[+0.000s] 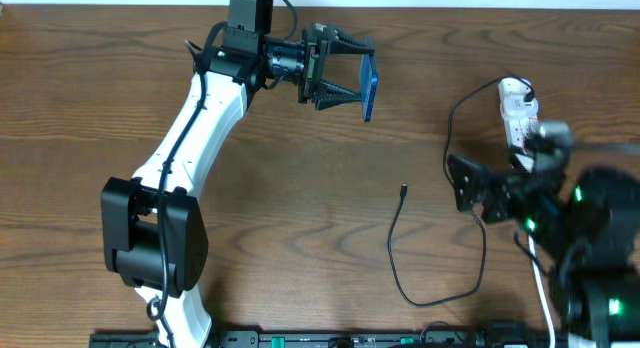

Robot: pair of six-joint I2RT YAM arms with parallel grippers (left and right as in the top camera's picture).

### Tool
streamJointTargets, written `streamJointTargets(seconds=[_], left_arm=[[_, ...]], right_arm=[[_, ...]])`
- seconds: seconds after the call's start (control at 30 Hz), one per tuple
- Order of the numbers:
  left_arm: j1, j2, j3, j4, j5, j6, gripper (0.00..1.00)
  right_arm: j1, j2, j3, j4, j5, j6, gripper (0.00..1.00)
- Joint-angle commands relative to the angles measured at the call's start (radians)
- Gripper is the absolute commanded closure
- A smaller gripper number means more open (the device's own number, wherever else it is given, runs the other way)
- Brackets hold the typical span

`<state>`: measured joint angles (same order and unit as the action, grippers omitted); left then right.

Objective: Plug charger to phone and switch on socket
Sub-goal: 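Open the right gripper and reach toward the cable connector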

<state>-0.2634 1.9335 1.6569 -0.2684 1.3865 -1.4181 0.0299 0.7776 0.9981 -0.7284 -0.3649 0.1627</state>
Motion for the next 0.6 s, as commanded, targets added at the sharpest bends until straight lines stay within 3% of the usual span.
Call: streamJointTargets(seconds=[0.0,0.2,0.27,0.37,0.47,0.57], left_arm=[[0.005,-0.027,-0.003,0.005,0.039,-0.005,0.30],[0.005,-0.027,-0.003,0.005,0.039,-0.005,0.31],[0.005,-0.027,-0.003,0.005,0.039,-0.005,0.31],[0.005,-0.027,-0.003,0.005,0.035,-0.005,0.31],[0.005,-0.027,-0.003,0.005,0.023,-0.005,0.30],[0.005,-0.027,-0.003,0.005,0.015,-0.005,0.31]], right_arm=[[-0.004,0.094,0.048,-0.046,-0.239,-0.060,0.01],[0.014,0.141,0.054,-0.034,-0.359,-0.074,0.01],[0.042,0.140,0.071,-0.036,-0.335,-0.068,0.08],[0.114,0.147,0.138,-0.060,-0.241,0.004,0.09],[0.203,0.182,0.234,-0.129,-0.139,0.031,0.01],[0.300,0.263,0.374,-0.234,-0.029,0.051,0.01]])
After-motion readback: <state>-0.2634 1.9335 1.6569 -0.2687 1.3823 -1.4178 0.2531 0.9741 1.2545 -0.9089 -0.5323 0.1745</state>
